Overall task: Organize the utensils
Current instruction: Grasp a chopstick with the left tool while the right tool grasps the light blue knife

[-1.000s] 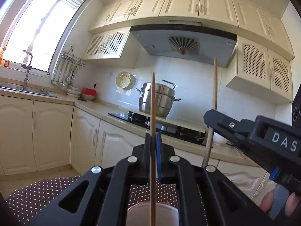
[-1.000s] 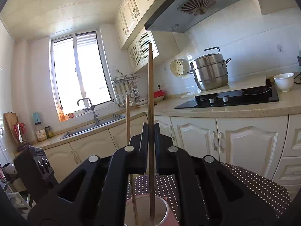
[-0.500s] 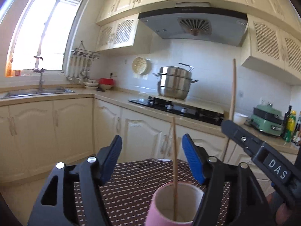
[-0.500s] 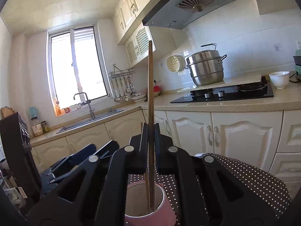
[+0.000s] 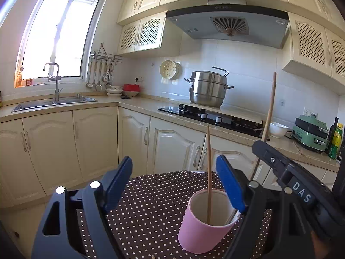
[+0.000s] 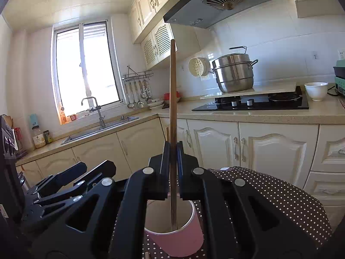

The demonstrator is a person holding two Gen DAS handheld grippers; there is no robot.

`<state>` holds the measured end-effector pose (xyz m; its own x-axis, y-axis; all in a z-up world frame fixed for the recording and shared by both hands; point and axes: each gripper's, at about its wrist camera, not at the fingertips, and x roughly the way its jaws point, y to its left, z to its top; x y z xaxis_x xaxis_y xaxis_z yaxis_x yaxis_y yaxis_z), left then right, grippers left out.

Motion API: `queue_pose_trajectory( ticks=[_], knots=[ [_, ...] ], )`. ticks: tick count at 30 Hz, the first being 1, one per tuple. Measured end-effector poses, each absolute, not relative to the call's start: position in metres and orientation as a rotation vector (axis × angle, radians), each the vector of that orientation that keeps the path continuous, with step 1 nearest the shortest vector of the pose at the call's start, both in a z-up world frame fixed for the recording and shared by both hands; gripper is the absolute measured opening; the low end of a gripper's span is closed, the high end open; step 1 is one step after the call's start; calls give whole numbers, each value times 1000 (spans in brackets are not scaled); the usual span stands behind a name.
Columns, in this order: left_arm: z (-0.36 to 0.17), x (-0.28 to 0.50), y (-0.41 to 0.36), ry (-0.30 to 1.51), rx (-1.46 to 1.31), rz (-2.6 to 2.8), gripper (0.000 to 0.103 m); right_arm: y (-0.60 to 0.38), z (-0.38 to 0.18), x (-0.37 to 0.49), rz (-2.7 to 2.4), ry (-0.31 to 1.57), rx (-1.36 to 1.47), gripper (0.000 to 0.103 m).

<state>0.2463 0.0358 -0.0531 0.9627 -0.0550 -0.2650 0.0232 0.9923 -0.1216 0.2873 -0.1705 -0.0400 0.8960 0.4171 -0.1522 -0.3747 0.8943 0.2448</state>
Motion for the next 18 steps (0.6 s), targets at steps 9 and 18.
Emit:
queue_pose_trajectory(
  ticks=[9, 18],
  knots=[
    [-48, 225, 39, 312, -127, -56, 79, -178, -35, 269, 374, 203, 212, 45],
    [-64, 199, 50, 473, -141, -47, 79, -191, -37, 243, 363, 253, 169, 51]
  ],
)
